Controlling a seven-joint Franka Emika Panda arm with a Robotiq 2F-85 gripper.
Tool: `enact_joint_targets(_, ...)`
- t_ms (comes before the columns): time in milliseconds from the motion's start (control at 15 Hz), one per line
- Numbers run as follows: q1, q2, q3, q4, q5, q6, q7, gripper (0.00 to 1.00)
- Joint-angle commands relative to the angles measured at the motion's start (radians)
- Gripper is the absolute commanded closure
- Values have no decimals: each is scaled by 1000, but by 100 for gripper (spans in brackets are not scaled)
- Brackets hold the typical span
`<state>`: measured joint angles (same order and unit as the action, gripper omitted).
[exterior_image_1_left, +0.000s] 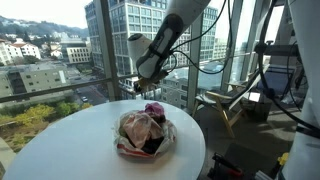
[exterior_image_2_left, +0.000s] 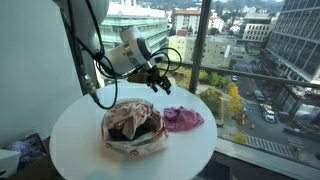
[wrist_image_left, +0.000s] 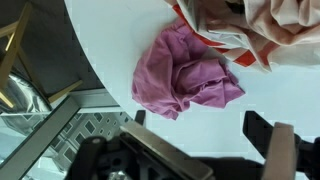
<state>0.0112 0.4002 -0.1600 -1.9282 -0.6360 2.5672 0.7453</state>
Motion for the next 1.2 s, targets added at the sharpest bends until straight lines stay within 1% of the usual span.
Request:
enact_joint_targets(0,-26,170,-14,159,148,38,-31,0)
enact_joint_targets(200,-41,292,-45,247,273,112,-40,0)
enact_joint_targets(333,-34,372,-83,306,324,147,-37,0)
enact_joint_targets(600,-54,507,-103,427,445,165,-62,0)
enact_joint_targets(733,-55,572,-116,495,487,160,-66,0)
enact_joint_targets(867,-45,637,-152,567,506,153,-51,0)
enact_joint_targets(1133,-63,739,-189,681,544,129,-43,0)
